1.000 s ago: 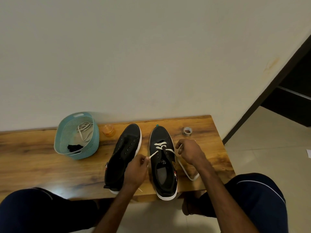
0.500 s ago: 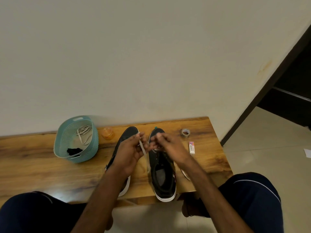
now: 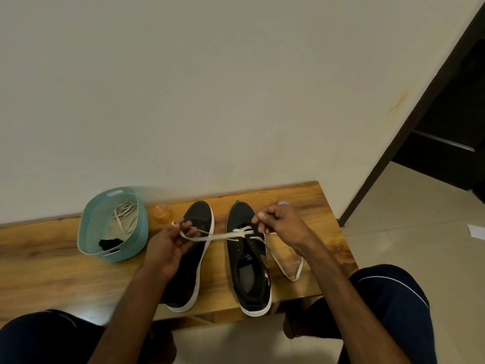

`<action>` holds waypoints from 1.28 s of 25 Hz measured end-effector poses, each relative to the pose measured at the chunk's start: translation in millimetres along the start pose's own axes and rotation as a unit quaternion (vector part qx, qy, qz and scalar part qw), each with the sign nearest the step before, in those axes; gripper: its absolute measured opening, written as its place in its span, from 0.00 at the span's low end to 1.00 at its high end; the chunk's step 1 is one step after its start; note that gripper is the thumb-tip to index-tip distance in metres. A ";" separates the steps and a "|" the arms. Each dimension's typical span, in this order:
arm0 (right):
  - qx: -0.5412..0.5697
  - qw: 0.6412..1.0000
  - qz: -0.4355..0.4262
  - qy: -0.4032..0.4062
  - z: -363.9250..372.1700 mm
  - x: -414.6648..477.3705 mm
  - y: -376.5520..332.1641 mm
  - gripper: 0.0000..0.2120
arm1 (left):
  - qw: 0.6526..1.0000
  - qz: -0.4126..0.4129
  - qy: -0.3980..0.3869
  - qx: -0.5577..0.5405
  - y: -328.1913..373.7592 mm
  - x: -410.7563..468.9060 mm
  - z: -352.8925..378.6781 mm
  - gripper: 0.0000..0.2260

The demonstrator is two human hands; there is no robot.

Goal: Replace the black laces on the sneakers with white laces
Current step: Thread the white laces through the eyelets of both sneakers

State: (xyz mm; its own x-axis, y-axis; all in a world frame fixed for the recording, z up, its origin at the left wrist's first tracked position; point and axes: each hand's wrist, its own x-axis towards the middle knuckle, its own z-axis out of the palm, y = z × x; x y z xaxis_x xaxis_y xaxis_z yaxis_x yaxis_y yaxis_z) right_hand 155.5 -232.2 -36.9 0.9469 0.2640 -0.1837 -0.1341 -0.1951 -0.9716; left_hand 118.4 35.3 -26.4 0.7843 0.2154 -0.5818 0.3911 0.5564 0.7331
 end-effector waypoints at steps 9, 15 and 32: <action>-0.283 0.946 -0.082 -0.136 65.2 -9.4 1.5 0.16 | 0.998 -0.030 -0.010 -0.053 -25.0 -7.9 8.5 0.08; -0.161 0.980 -0.015 -0.117 57.0 -9.4 2.5 0.08 | 0.997 -0.017 -0.004 -0.071 -18.6 -5.6 6.1 0.09; -0.237 0.968 -0.077 -0.011 27.0 3.1 1.5 0.09 | 0.837 0.208 -0.222 0.456 -63.3 9.4 45.7 0.09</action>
State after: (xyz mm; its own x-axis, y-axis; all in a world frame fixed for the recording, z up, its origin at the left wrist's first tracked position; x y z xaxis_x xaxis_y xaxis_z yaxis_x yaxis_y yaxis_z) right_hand 150.3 -206.2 -42.9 0.9378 0.3435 -0.0497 0.1626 -0.5614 -0.8114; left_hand 123.0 -34.7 -62.2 0.9662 -0.1942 -0.1693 0.0854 -0.3787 0.9216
